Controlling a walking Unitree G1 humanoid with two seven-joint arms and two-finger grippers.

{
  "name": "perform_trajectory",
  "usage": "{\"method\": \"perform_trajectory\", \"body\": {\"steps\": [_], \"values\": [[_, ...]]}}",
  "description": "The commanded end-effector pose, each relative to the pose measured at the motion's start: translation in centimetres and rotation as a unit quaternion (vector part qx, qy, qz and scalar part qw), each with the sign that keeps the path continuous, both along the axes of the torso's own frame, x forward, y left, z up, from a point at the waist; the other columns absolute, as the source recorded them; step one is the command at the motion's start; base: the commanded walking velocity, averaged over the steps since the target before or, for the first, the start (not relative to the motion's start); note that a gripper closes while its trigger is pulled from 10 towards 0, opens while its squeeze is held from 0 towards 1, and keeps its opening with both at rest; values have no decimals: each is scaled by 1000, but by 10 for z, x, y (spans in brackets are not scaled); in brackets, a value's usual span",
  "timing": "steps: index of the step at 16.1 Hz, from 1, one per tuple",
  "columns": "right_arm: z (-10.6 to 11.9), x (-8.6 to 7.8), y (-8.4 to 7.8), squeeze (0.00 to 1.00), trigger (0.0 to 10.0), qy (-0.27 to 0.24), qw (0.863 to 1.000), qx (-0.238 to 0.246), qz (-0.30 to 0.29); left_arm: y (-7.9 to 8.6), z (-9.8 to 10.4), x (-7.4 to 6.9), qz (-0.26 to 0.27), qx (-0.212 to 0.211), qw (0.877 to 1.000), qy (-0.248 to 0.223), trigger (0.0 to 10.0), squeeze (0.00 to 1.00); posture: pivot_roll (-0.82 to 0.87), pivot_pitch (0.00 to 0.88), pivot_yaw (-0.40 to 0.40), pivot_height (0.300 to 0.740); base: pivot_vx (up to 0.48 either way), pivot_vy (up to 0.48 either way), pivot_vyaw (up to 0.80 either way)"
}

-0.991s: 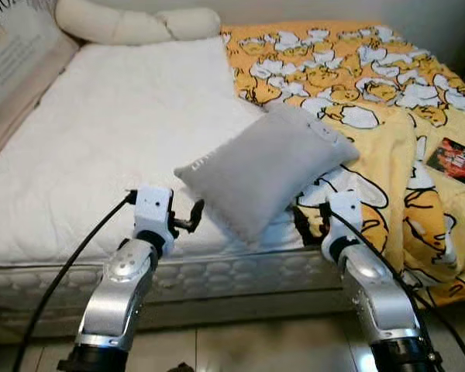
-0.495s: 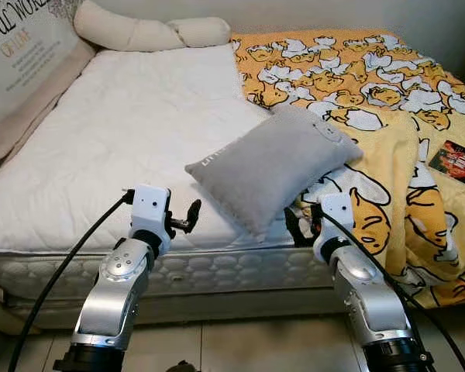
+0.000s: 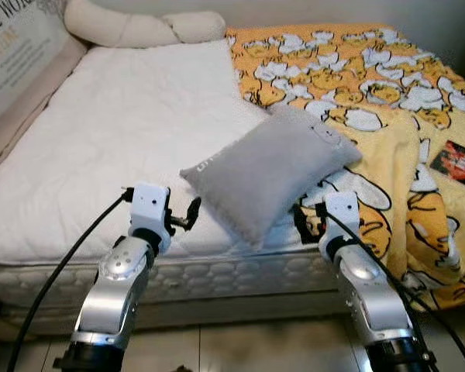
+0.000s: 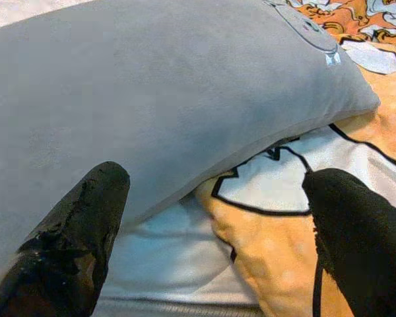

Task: Clean up the room

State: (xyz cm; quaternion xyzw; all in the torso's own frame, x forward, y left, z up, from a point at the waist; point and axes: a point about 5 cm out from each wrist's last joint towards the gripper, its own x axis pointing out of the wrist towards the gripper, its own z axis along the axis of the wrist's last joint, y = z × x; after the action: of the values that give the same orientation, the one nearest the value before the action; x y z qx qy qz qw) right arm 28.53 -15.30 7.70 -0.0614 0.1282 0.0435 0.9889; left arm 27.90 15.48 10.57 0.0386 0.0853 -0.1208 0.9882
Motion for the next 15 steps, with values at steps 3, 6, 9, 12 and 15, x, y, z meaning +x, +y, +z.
{"method": "perform_trajectory", "body": {"steps": [3,6,9,12,15], "values": [[6,5,8,0,10000,-16,999,-26,41,4,2,1,5,-3,1000,-4,10000,0,48,0,31,740,314,0,0],[5,4,10,0,10000,-17,998,-28,44,3,1,1,8,-4,1000,-5,10000,0,52,0,22,740,329,0,729],[4,5,6,0,10000,-12,999,-14,26,3,1,0,9,1,1000,-5,10000,0,54,0,20,740,324,0,267],[3,6,4,0,10000,-10,1000,-13,24,3,1,0,5,0,1000,-4,10000,0,48,0,26,740,301,0,0],[2,5,4,0,10000,-7,1000,-14,21,1,0,1,-2,-1,1000,-2,10000,0,37,0,38,740,304,0,0]]}}
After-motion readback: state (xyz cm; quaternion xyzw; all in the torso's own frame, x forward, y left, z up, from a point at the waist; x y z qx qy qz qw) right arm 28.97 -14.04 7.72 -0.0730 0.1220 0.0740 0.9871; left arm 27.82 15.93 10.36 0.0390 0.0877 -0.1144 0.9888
